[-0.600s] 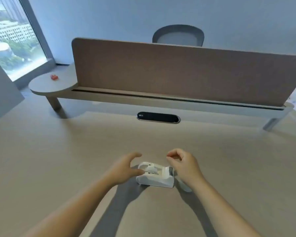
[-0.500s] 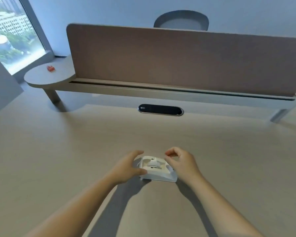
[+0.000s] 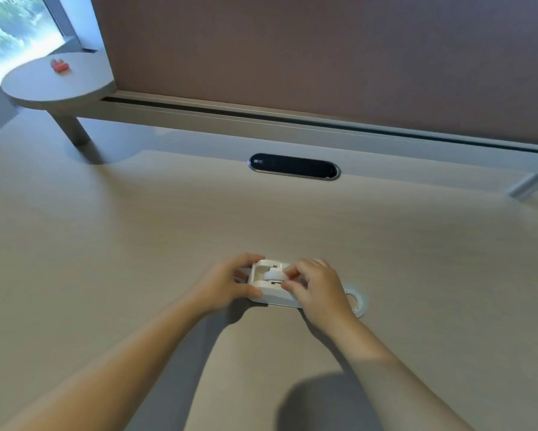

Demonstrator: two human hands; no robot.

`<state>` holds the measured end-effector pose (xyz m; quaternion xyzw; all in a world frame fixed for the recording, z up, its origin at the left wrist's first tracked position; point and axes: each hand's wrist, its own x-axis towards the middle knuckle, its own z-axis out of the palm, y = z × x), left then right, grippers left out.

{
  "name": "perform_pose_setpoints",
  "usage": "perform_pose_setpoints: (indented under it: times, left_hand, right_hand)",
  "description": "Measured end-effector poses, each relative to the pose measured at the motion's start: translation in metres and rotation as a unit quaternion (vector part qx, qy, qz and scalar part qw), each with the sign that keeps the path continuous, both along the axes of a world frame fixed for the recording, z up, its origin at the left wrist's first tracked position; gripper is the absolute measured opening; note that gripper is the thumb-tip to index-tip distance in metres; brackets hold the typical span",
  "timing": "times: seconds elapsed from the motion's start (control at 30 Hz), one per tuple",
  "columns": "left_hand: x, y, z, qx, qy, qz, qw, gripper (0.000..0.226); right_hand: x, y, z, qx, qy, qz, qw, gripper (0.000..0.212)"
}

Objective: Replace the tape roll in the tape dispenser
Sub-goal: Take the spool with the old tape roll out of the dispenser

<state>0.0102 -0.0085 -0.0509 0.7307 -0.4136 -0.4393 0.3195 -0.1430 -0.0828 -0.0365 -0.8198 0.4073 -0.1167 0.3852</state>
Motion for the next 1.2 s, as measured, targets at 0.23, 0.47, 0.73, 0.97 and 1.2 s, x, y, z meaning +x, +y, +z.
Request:
perform_pose_setpoints:
  times: [0.23, 0.47, 0.73, 0.97, 1.2]
  left_hand:
    - [-0.003, 0.000, 0.002, -0.003, 0.002, 0.006, 1.000, 0.056]
    - [-0.005, 0.000, 0.001, -0.010, 0.000, 0.007, 1.000, 0.058]
    - [-0.010, -0.002, 0.019, -0.061, -0.102, -0.027, 0.992, 0.067]
    - [-0.036, 0.012, 0.023, -0.224, -0.003, 0.013, 0.975, 0.012]
    - [-0.057, 0.051, 0.002, -0.264, 0.100, 0.013, 0.959, 0.013]
  right_hand:
    - [0.002, 0.005, -0.008, -0.034, -0.050, -0.024, 0.998, 0.021]
    - [-0.001, 0.004, -0.010, -0.042, -0.086, -0.010, 0.995, 0.019]
    - [-0.008, -0.004, -0.003, 0.009, -0.198, -0.042, 0.979, 0.022]
    - [-0.015, 0.017, 0.004, 0.021, -0.287, -0.034, 0.957, 0.016]
    - [-0.029, 0.063, -0.016, 0.063, -0.321, -0.045, 0.944, 0.015]
